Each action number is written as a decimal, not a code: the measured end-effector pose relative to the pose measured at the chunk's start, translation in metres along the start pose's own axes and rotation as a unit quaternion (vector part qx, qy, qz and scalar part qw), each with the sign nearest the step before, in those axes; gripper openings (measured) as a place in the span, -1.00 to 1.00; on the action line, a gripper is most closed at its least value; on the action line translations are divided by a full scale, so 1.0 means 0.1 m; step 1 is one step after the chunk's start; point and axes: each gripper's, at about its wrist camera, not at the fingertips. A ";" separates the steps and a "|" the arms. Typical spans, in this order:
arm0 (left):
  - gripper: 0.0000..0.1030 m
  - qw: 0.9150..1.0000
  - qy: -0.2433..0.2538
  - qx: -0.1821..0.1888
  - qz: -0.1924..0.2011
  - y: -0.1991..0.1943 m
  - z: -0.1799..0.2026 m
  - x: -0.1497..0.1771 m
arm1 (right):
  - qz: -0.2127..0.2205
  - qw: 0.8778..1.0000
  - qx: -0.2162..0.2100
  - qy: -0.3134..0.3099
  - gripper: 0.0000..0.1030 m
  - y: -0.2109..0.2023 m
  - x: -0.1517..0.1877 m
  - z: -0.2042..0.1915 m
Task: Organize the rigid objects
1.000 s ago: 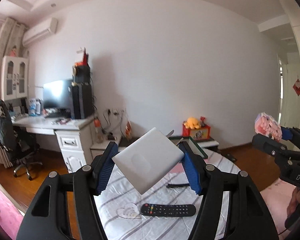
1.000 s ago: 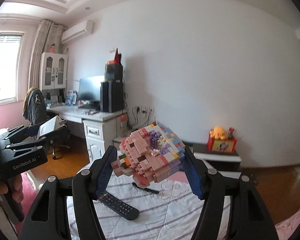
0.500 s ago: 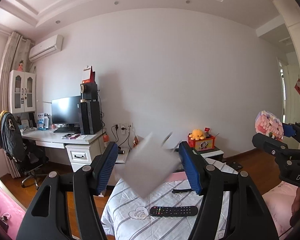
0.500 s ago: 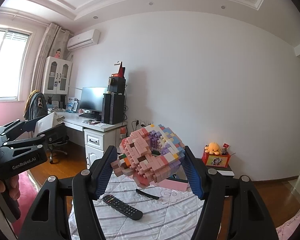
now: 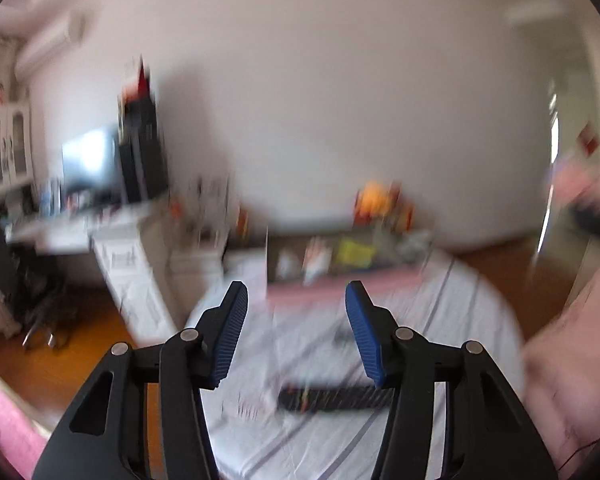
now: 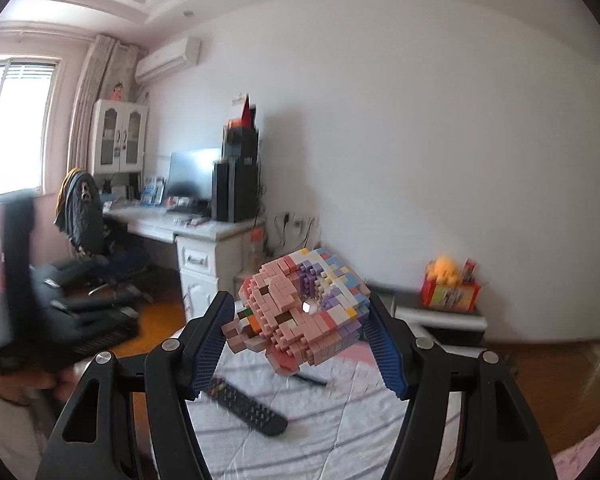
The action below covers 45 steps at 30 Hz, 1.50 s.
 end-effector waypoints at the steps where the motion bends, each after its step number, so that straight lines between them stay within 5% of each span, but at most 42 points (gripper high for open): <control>1: -0.07 1.000 0.004 0.001 -0.017 0.13 0.01 0.05 | -0.014 1.000 0.000 0.000 0.30 0.07 0.05 0.05; 4: -0.09 0.998 -0.004 0.036 -0.052 0.33 0.01 0.18 | -0.044 0.998 0.002 0.036 0.30 0.29 0.21 0.27; 11: -0.08 0.998 0.007 0.050 -0.041 0.24 0.14 0.18 | -0.048 0.998 -0.001 0.032 0.27 0.42 0.21 0.25; 21: -0.05 0.994 0.009 0.047 -0.100 0.74 0.14 0.26 | -0.096 0.994 -0.007 0.046 0.26 0.85 0.41 0.39; 29: 0.45 0.989 0.025 0.064 -0.133 1.12 0.31 0.17 | -0.113 0.993 -0.012 0.044 0.27 1.10 0.44 0.49; 45: 0.67 0.960 0.171 0.080 -0.206 2.08 0.71 -0.05 | -0.132 0.989 -0.012 0.066 0.27 1.43 0.51 0.82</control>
Point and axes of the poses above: each gripper's, at about its wrist camera, not at the fingertips, and y roughly the way its jaws point, z to its right, x to its underside, and after that the axes turned 9 degrees about -z, right-handed
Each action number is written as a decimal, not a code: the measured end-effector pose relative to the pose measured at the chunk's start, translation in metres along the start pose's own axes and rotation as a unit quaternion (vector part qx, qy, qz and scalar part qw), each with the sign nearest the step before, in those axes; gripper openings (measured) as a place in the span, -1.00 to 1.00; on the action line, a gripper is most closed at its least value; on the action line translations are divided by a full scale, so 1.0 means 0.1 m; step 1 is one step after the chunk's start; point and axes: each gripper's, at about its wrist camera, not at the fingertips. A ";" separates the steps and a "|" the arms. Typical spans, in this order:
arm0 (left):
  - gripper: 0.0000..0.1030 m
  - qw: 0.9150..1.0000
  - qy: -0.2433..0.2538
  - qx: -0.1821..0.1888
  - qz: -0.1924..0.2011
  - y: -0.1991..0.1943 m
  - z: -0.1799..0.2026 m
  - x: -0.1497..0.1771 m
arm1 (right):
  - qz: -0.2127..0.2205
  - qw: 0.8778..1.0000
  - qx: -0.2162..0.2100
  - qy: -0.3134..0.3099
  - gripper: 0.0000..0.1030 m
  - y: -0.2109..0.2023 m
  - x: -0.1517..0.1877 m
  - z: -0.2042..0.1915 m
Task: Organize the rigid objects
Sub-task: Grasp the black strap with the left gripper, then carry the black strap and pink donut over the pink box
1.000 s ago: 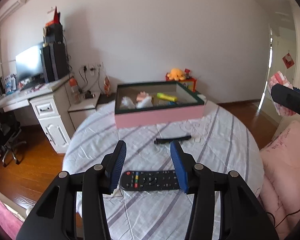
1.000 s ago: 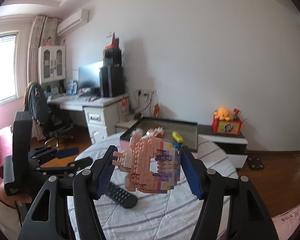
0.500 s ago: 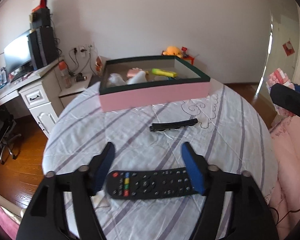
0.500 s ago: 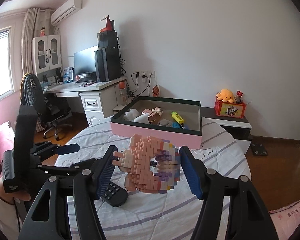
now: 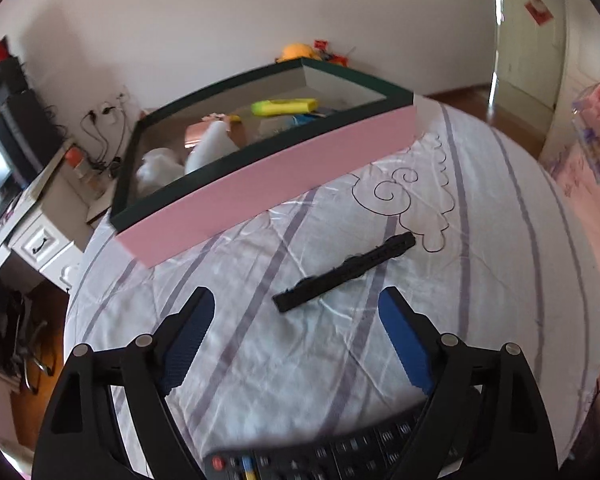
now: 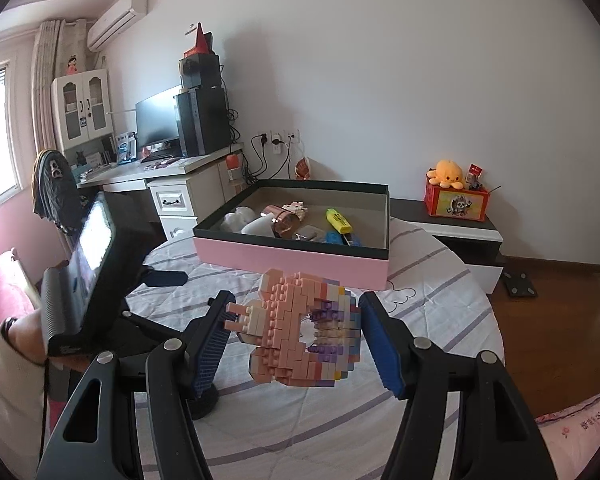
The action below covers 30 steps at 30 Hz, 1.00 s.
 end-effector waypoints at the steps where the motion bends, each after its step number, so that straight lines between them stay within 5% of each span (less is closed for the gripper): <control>1: 0.67 1.000 0.010 0.002 -0.005 0.03 0.01 -0.02 | -0.001 1.000 0.000 0.000 0.27 0.02 -0.01 0.01; 6: 0.61 0.999 0.049 0.004 -0.023 0.23 0.08 -0.12 | -0.003 1.000 -0.001 0.003 0.27 0.10 -0.04 0.06; 8: 0.31 0.998 0.055 0.017 -0.025 0.26 0.09 -0.14 | -0.005 1.000 -0.002 0.002 0.27 0.12 -0.05 0.06; 10: -0.33 0.998 0.055 0.031 -0.026 0.27 0.11 -0.16 | -0.007 1.000 0.000 0.002 0.27 0.14 -0.04 0.06; 13: -0.68 0.997 0.058 0.032 -0.024 0.25 0.15 -0.15 | -0.010 1.000 0.000 0.003 0.27 0.14 -0.03 0.08; 20: -0.68 0.999 0.016 0.048 -0.010 0.11 0.09 -0.03 | -0.017 1.000 0.000 0.004 0.27 0.13 0.01 0.06; 30: -0.68 0.990 -0.079 0.026 0.117 -0.99 -0.10 0.25 | 0.028 1.000 0.005 -0.009 0.27 -0.28 -0.10 -0.10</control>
Point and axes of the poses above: each gripper's, at about its wrist camera, not at the fingertips, and y roughly the way its jaws point, z to its right, x to its underside, and after that the axes turned 9 degrees about -z, right-handed
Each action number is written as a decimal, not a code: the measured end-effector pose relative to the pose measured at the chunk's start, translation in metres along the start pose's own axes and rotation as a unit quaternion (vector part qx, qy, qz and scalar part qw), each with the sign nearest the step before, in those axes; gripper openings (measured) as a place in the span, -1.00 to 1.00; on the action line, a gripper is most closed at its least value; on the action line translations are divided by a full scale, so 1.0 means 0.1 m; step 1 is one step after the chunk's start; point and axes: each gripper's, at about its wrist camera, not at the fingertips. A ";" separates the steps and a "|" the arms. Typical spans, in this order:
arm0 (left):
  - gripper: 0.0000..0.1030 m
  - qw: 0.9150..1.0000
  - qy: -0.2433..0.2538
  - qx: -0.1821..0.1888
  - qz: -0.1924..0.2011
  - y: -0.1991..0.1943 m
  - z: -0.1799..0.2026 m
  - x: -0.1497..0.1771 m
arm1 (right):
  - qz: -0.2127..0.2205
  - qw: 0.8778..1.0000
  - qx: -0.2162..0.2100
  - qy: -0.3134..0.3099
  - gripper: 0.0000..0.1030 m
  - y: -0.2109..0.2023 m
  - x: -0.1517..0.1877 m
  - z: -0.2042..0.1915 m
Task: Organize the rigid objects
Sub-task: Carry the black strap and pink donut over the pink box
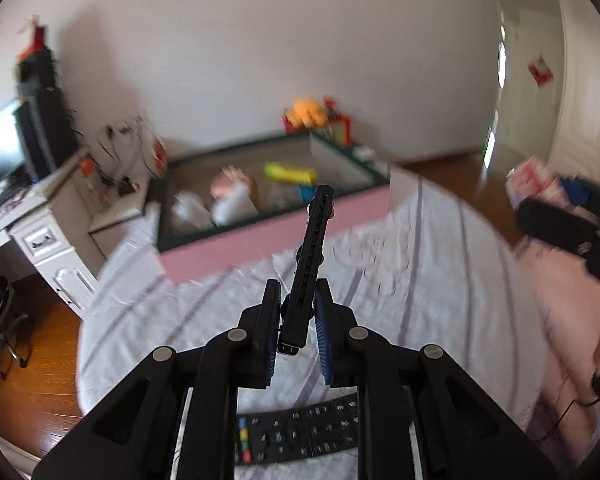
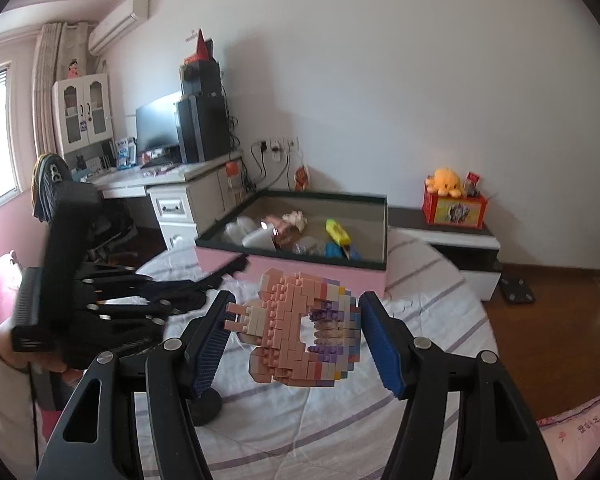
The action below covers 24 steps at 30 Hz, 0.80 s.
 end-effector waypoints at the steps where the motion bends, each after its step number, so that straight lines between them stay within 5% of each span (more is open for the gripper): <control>1: -0.68 1.000 -0.005 -0.008 0.012 -0.13 0.00 0.00 | 0.007 1.000 0.001 -0.003 0.27 -0.07 -0.02 -0.03; 12: -0.68 0.981 -0.049 -0.105 0.153 -1.48 0.08 0.21 | 0.084 0.995 0.000 -0.048 0.27 -0.84 -0.26 -0.52; 24: -0.68 0.960 -0.081 -0.183 0.198 -2.17 0.05 0.59 | 0.116 0.990 -0.005 -0.080 0.27 -1.29 -0.26 -0.97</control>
Point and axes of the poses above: each gripper's, at about its wrist camera, not at the fingertips, and y roughly the way its jaws point, z to its right, x to its underside, and after that the axes turned 9 degrees about -z, right-handed
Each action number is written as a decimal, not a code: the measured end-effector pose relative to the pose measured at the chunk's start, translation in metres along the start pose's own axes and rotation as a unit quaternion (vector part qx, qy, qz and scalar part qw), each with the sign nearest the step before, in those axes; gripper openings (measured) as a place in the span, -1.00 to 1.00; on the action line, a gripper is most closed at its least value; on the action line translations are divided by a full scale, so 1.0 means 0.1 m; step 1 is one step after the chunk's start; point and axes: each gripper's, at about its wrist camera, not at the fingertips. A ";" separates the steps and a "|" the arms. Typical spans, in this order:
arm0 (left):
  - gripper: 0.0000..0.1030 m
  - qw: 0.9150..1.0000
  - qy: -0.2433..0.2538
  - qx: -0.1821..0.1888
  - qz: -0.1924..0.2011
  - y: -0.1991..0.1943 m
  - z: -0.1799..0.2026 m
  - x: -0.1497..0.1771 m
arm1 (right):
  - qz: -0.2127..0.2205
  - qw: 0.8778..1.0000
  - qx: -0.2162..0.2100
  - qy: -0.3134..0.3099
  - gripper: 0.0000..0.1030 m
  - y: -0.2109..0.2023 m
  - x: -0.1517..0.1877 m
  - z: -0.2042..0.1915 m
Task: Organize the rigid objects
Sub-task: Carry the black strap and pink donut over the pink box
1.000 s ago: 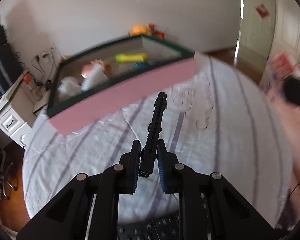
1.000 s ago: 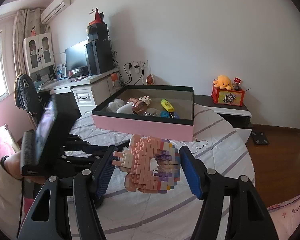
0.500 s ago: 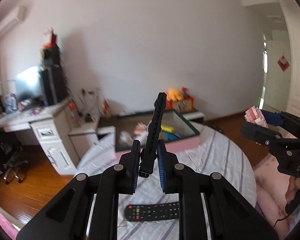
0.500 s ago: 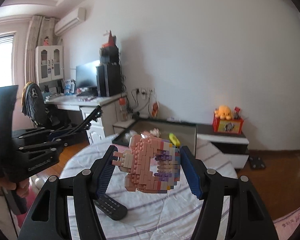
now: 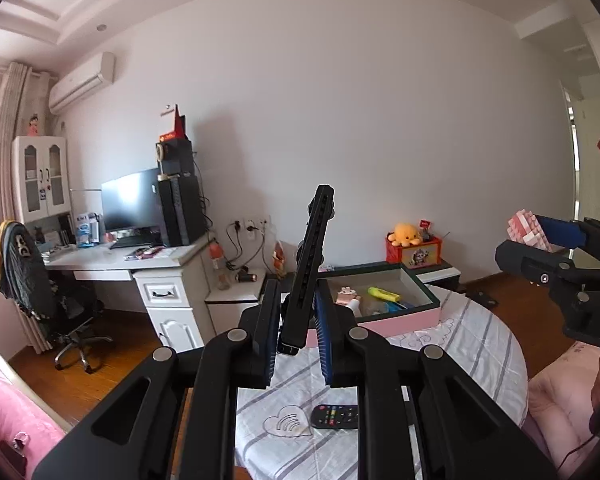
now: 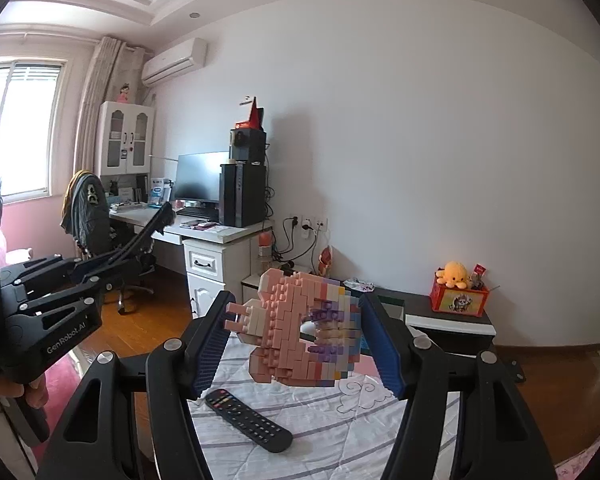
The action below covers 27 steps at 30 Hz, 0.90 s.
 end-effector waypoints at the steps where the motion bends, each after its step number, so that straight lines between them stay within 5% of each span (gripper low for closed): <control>1: -0.68 1.000 -0.003 -0.001 0.004 -0.04 -0.03 0.00 | 0.001 1.000 -0.001 -0.003 0.27 -0.02 -0.01 -0.03; 14: -0.68 1.000 -0.001 -0.012 0.016 -0.17 -0.08 -0.08 | 0.011 1.000 0.003 -0.010 0.27 -0.12 -0.07 -0.03; 27: -0.67 0.999 0.021 0.029 -0.017 0.58 0.15 -0.30 | -0.012 1.000 0.005 0.010 0.27 0.39 -0.15 0.36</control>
Point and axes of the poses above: each gripper's, at about its wrist camera, not at the fingertips, and y roughly the way its jaws point, z to its right, x to its underside, and after that the axes turned 9 degrees about -z, right-handed
